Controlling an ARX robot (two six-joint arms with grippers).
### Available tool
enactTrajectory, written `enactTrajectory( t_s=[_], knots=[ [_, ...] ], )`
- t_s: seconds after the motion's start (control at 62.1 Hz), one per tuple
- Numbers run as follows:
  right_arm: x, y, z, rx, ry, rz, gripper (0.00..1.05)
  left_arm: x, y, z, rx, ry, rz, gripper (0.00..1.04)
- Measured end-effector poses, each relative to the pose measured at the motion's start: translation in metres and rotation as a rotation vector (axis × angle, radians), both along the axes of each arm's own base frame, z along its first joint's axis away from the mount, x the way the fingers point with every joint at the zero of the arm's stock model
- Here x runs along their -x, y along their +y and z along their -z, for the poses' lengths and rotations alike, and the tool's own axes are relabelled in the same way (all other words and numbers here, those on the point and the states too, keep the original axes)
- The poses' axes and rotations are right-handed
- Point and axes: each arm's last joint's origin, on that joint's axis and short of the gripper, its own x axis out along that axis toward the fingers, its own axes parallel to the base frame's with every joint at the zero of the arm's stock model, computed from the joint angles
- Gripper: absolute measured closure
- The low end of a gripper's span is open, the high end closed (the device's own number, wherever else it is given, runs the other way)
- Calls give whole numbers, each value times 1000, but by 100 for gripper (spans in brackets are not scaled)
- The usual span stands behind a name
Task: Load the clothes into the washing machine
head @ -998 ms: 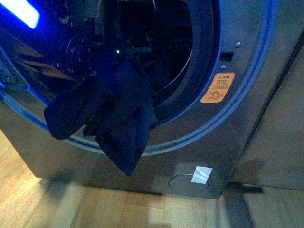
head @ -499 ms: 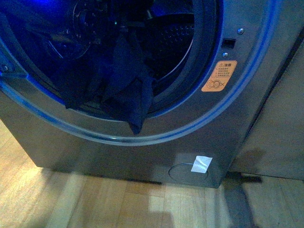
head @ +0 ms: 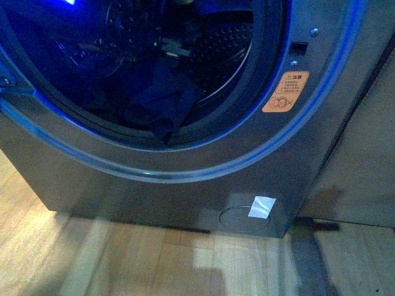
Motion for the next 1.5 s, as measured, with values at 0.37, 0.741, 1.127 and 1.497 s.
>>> enactTrajectory(
  t_s=[0.37, 0.741, 1.127, 1.497],
  knots=[
    [0, 0, 0, 0, 0, 0, 102, 23, -1, 33, 3, 88, 33, 6],
    [0, 0, 0, 0, 0, 0, 102, 65, 1, -15, 90, -16, 78, 7],
    [0, 0, 0, 0, 0, 0, 102, 147, 5, -57, 155, -50, 173, 7],
    [0, 0, 0, 0, 0, 0, 102, 265, 7, -115, 215, -209, 350, 7]
  ],
)
